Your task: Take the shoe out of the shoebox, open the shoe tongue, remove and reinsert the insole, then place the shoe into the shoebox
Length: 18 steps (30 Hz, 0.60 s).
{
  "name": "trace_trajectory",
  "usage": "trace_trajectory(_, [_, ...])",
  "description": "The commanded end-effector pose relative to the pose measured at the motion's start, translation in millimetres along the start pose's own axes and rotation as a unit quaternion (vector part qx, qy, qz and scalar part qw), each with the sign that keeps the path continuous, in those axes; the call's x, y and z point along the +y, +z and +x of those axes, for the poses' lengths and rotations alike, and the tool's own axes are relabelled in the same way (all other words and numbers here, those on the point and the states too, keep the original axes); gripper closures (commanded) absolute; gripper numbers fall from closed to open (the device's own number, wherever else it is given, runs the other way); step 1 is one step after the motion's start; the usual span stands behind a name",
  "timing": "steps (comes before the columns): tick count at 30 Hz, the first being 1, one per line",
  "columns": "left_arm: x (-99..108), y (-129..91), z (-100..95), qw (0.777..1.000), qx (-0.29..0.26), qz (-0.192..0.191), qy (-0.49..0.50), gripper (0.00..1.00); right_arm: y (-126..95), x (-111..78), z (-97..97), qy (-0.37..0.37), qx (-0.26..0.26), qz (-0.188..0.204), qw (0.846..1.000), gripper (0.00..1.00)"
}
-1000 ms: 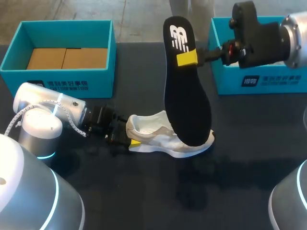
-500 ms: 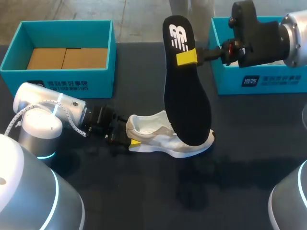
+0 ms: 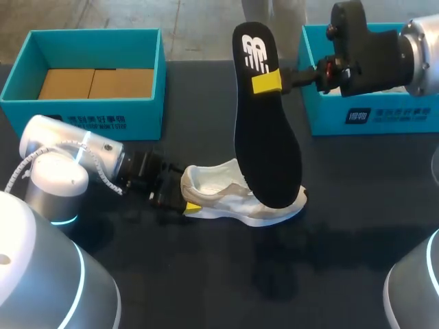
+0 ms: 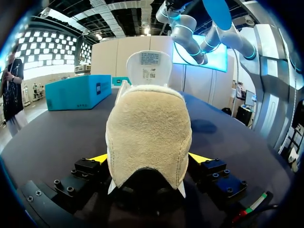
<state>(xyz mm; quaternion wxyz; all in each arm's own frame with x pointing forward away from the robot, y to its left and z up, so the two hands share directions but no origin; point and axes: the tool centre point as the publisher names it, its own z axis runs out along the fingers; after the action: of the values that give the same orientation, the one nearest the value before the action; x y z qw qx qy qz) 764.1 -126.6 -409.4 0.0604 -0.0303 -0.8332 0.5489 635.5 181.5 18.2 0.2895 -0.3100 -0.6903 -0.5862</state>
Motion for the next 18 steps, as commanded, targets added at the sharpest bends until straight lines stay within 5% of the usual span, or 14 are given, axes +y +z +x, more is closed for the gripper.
trace_trajectory(1, [-3,-2,0.5,1.0,-0.002,-0.006,0.0,0.0,2,1.2,-0.6,0.001,-0.001,0.001,1.0,1.0])
trace_trajectory(18, [-10,-35,1.7,0.998,-0.006,-0.064,0.001,0.0,2,1.2,-0.6,0.001,-0.001,0.001,1.0,1.0])
